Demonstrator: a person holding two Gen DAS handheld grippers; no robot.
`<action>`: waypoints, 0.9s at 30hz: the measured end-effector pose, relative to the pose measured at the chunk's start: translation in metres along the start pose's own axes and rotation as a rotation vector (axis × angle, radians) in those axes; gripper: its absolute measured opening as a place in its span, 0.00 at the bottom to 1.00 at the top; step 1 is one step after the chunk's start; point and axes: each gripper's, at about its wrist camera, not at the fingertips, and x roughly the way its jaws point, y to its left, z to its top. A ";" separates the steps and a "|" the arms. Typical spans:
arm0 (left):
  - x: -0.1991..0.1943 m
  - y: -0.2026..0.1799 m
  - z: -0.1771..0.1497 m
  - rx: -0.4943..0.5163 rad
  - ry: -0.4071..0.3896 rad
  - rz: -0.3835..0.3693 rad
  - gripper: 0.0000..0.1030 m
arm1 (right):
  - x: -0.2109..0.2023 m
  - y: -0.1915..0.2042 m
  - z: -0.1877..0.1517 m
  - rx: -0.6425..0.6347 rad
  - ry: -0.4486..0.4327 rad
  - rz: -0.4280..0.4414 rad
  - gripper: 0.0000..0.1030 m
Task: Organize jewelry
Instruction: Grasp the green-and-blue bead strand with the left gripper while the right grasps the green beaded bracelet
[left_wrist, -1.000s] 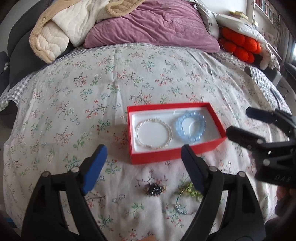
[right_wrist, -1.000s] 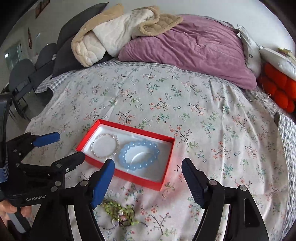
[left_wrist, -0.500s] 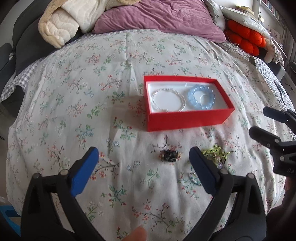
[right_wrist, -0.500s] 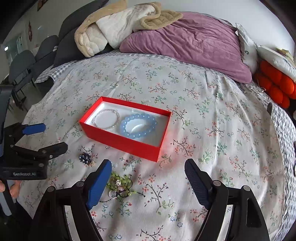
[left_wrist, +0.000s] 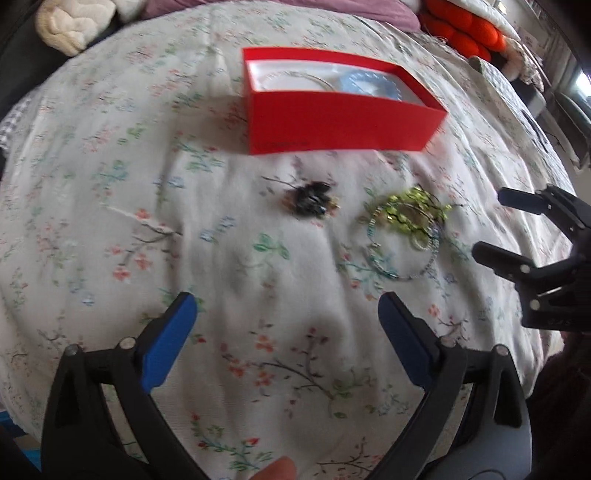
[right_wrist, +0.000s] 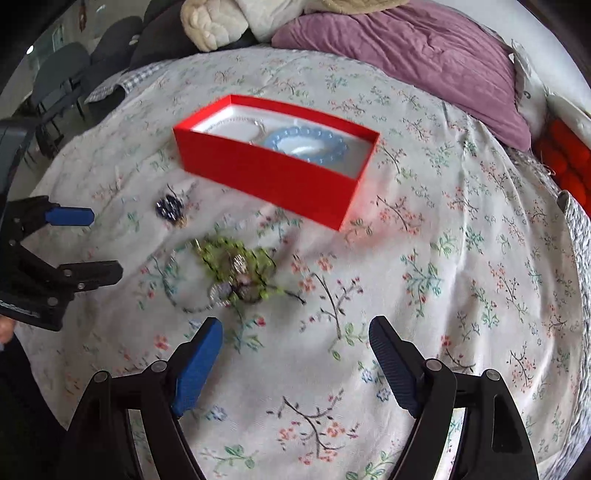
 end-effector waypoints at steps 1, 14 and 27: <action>0.001 -0.003 0.001 0.004 0.005 -0.010 0.96 | 0.001 -0.002 -0.003 -0.004 0.005 -0.007 0.80; 0.023 -0.044 0.021 0.083 -0.017 -0.068 0.38 | 0.000 -0.009 -0.007 -0.012 0.005 0.000 0.80; 0.009 -0.053 0.019 0.140 -0.055 -0.045 0.05 | 0.004 -0.007 -0.003 -0.026 0.004 0.012 0.80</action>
